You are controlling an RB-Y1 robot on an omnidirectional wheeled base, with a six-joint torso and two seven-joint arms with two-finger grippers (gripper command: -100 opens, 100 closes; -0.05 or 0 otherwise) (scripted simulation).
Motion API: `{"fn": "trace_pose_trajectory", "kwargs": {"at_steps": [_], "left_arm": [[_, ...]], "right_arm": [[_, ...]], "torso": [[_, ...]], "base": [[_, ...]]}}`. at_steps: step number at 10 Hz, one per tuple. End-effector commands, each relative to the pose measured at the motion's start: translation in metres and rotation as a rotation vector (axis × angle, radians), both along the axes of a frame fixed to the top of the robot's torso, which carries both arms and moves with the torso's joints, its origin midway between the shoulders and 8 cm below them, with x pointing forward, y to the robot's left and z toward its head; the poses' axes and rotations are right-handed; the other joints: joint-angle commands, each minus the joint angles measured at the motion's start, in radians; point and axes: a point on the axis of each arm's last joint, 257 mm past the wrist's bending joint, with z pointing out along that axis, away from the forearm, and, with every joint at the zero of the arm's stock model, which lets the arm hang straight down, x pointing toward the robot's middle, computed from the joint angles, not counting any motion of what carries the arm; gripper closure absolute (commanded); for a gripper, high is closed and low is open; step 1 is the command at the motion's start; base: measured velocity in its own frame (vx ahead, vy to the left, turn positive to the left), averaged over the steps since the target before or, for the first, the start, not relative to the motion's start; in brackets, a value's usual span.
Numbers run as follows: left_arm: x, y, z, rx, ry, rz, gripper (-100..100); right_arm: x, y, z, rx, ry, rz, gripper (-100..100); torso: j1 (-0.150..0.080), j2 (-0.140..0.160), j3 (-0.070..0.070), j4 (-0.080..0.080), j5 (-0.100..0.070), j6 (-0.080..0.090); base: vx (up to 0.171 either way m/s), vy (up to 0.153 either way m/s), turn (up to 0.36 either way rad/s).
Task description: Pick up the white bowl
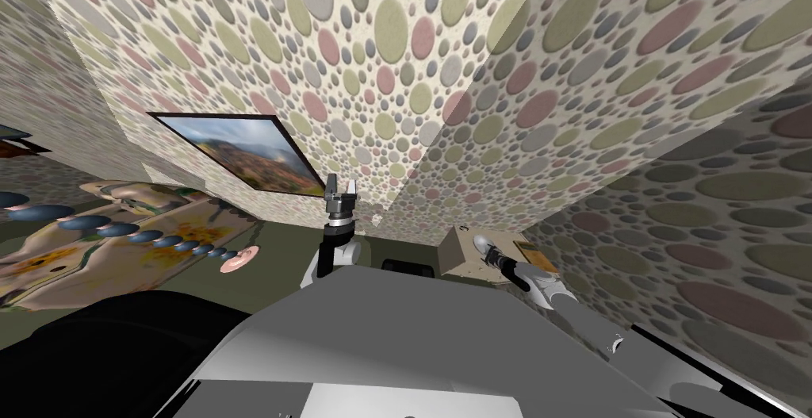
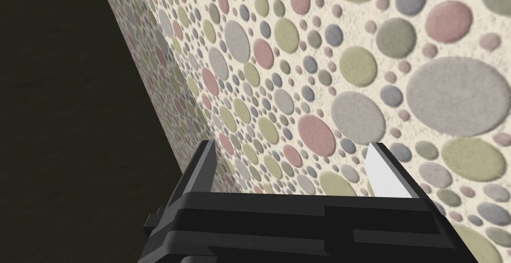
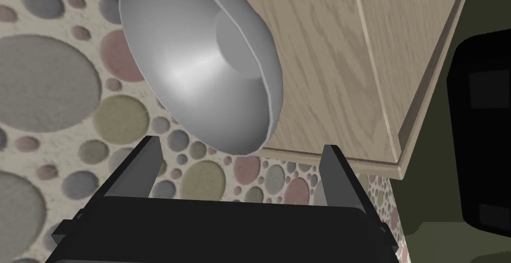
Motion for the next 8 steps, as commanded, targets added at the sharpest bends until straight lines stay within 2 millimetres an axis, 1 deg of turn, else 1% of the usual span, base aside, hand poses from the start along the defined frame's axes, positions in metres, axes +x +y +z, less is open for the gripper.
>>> {"fn": "trace_pose_trajectory", "kwargs": {"at_steps": [1, 3, 4, 5, 6, 7, 8], "left_arm": [[0.000, 0.000, 0.000, 0.000, 0.000, 0.000, 0], [0.000, 0.000, 0.000, 0.000, 0.000, 0.000, 0], [0.000, 0.000, 0.000, 0.000, 0.000, 0.000, 0], [0.000, 0.000, 0.000, 0.000, 0.000, 0.000, 0], [0.000, 0.000, 0.000, 0.000, 0.000, 0.000, 0], [0.000, 0.000, 0.000, 0.000, 0.000, 0.000, 0], [0.000, 0.000, 0.000, 0.000, 0.000, 0.000, 0]], "right_arm": [[-0.025, -0.020, -0.009, -0.073, 0.062, 0.046, -100], [-0.047, -0.033, -0.018, -0.129, 0.123, 0.090, -100], [-0.047, -0.033, -0.018, -0.129, 0.123, 0.090, -100], [-0.057, -0.035, -0.024, -0.143, 0.148, 0.108, -100], [-0.073, -0.030, -0.035, -0.146, 0.185, 0.131, -100], [-0.064, -0.031, -0.031, -0.142, 0.164, 0.114, -100], [-0.066, -0.031, -0.032, -0.142, 0.168, 0.120, 0]], "torso": [[0.000, 0.000, 0.000, 0.000, 0.000, 0.000], [0.000, -0.001, -0.001, 0.000, 0.000, 0.000], [-0.001, -0.001, 0.000, 0.000, 0.000, 0.001], [0.000, 0.001, 0.000, 0.000, 0.000, 0.001], [0.000, 0.002, 0.001, 0.000, 0.000, 0.001], [0.000, 0.002, 0.001, 0.000, 0.000, 0.001], [0.000, 0.003, 0.001, 0.000, 0.000, 0.001]], "base": [[0.087, -0.001, 0.129], [0.082, -0.009, 0.082], [0.045, -0.011, 0.027], [0.036, -0.009, 0.044], [0.043, -0.009, 0.061], [0.020, -0.004, 0.011], [0.000, 0.000, 0.000]]}}
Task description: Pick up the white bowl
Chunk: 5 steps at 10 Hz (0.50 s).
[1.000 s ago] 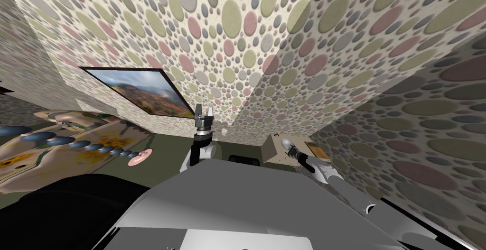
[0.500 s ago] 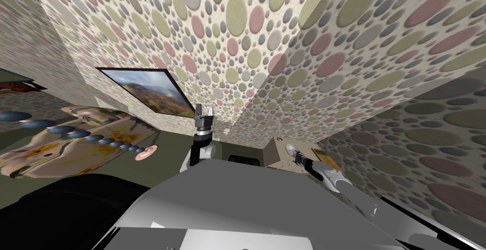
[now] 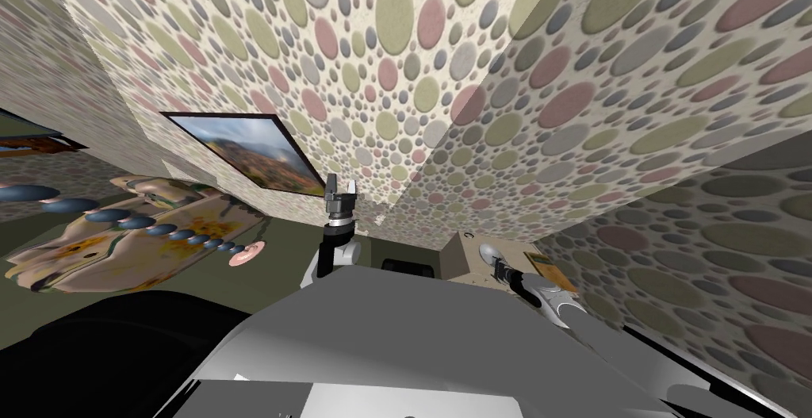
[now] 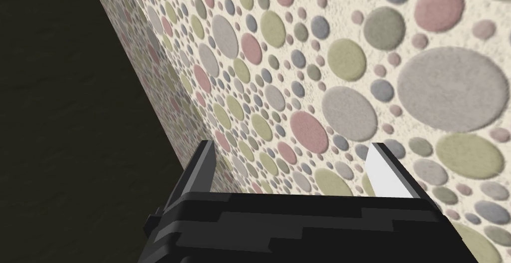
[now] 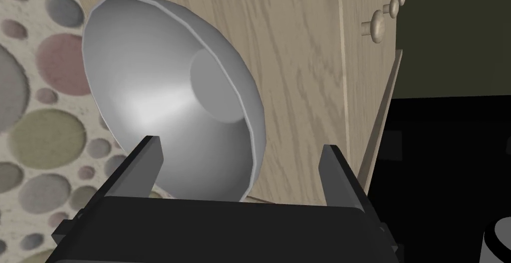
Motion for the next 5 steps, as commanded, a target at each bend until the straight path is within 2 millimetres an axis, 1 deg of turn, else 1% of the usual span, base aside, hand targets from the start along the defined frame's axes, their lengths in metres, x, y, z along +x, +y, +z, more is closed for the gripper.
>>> {"fn": "trace_pose_trajectory", "kwargs": {"at_steps": [1, 3, 4, 5], "left_arm": [[0.000, 0.000, 0.000, 0.000, 0.000, 0.000, 0], [0.000, 0.000, 0.000, 0.000, 0.000, 0.000, 0], [0.000, 0.000, 0.000, 0.000, 0.000, 0.000, 0], [0.000, 0.000, 0.000, 0.000, 0.000, 0.000, 0]], "right_arm": [[-0.003, 0.012, -0.011, 0.000, 0.000, -0.005, -100], [-0.005, 0.024, -0.021, 0.000, 0.001, -0.011, -100], [-0.005, 0.021, -0.017, 0.001, 0.003, -0.003, -100], [-0.004, 0.021, -0.017, 0.000, 0.001, -0.008, 100]], "torso": [[0.000, 0.000, 0.000, 0.000, 0.000, 0.000], [-0.005, -0.002, -0.001, 0.000, -0.001, 0.000], [-0.007, -0.002, -0.001, 0.000, -0.001, 0.000], [-0.004, -0.001, -0.001, 0.000, -0.001, 0.000]], "base": [[0.034, -0.049, 0.033], [0.041, -0.100, 0.044], [0.020, -0.050, 0.017], [0.003, -0.009, -0.001]]}}
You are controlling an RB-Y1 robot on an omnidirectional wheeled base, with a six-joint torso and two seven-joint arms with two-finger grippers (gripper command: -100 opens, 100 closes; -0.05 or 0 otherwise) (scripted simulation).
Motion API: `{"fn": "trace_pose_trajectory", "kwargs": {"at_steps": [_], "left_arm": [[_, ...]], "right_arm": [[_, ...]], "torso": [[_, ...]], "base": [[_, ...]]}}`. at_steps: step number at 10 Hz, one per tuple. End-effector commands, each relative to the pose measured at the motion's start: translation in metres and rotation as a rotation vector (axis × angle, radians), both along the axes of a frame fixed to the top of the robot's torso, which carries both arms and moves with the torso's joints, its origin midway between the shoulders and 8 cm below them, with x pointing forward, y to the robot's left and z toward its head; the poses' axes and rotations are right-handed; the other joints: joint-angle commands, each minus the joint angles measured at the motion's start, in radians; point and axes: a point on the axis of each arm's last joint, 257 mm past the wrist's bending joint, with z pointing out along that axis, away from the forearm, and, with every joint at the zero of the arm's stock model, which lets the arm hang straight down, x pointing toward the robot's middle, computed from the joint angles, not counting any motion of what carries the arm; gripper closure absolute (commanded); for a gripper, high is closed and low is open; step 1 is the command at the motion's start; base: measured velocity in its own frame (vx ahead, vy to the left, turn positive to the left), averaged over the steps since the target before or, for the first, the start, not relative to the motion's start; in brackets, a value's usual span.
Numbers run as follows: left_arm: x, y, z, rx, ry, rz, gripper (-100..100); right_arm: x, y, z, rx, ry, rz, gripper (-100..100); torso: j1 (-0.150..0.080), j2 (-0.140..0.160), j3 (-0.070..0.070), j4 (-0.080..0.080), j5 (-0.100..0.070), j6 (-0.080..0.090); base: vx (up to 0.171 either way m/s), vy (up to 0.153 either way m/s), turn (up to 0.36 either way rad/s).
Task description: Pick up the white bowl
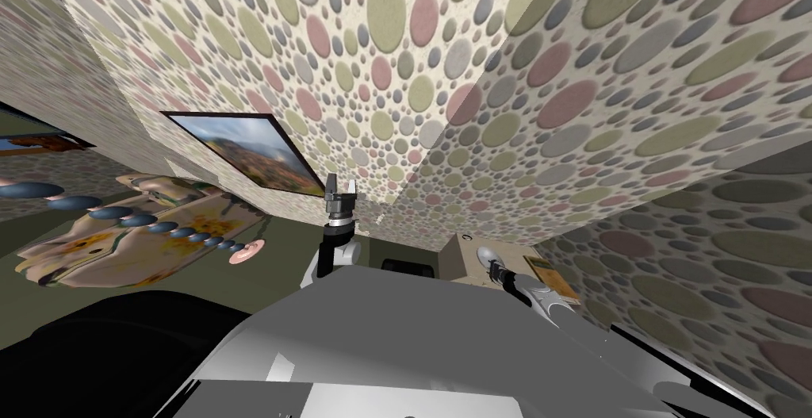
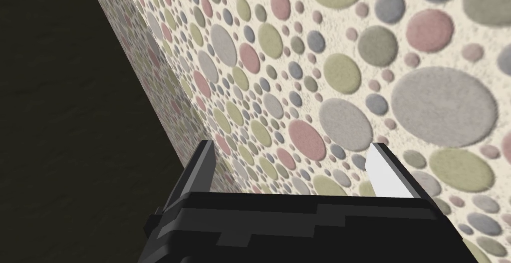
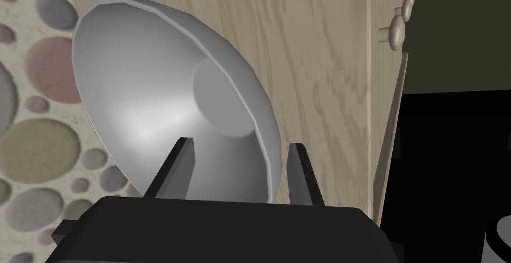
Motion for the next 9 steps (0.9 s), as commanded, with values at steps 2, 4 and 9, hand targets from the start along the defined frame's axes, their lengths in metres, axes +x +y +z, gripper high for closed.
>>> {"fn": "trace_pose_trajectory", "kwargs": {"at_steps": [2, 4, 9], "left_arm": [[0.000, 0.000, 0.000, 0.000, 0.000, 0.000, 0], [0.000, 0.000, 0.000, 0.000, 0.000, 0.000, 0], [0.000, 0.000, 0.000, 0.000, 0.000, 0.000, 0]], "right_arm": [[-0.001, 0.000, -0.001, 0.001, 0.002, 0.000, 100], [0.000, 0.000, 0.000, 0.001, 0.000, 0.000, 100], [0.001, -0.014, 0.010, -0.002, -0.001, 0.003, 0]], "torso": [[0.001, 0.000, 0.000, 0.001, 0.001, -0.001], [0.001, 0.001, 0.000, 0.000, 0.000, 0.000], [0.007, 0.004, 0.003, 0.001, 0.002, 0.000]], "base": [[0.000, -0.002, 0.000], [0.000, 0.000, 0.000], [-0.023, 0.049, -0.024]]}}
